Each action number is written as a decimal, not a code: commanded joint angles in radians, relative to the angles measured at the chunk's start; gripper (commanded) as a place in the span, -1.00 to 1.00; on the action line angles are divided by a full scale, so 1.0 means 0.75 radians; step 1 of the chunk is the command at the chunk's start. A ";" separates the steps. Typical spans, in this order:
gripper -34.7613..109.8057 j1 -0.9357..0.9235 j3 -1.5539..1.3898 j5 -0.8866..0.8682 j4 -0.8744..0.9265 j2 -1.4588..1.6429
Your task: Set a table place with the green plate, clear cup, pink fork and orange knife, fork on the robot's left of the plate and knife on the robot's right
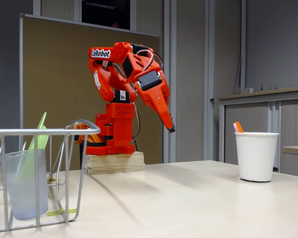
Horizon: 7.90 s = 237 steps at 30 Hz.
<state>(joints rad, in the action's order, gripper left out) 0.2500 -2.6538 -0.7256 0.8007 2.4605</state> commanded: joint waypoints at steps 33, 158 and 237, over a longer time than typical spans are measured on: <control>-0.52 -0.219 -0.650 0.789 0.550 1.154; -0.52 -0.491 1.033 -0.215 0.892 -0.131; -0.02 0.292 1.407 -1.540 0.479 -1.565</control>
<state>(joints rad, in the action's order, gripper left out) 0.4556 -1.7119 -1.9083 1.0278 1.2241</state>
